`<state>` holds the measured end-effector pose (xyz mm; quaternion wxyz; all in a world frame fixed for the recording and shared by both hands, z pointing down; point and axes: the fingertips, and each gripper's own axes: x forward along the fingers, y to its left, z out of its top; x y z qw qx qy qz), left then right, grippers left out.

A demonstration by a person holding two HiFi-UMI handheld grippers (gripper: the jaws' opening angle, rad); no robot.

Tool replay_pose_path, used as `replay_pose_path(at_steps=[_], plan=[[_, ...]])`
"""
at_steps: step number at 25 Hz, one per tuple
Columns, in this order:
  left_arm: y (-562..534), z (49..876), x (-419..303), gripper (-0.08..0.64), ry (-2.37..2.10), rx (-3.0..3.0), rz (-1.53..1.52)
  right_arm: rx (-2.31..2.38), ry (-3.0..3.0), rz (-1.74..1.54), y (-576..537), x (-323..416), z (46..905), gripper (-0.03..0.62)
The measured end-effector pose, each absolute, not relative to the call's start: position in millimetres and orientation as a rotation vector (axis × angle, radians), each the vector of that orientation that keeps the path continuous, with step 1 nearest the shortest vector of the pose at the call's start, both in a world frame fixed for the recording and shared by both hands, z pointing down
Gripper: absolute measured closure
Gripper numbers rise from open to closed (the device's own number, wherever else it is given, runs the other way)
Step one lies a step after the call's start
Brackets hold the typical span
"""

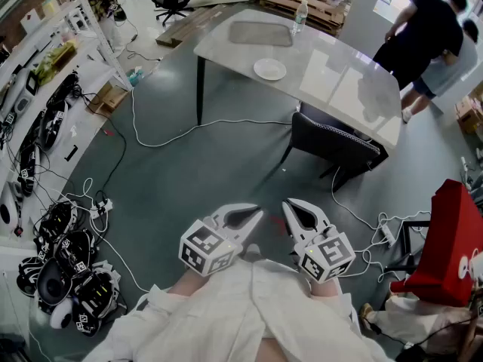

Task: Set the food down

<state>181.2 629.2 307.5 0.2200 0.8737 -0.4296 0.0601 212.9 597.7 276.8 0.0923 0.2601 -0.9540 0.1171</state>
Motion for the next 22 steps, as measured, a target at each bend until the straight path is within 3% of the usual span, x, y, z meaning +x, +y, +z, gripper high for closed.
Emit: replay_pose_path(at_steps=[22], plan=[[600.9, 303.7, 200.4, 0.532, -1.209, 2.422, 0.114, 0.803, -2.831, 0.403, 576.8, 225.5, 295.3, 0.591]])
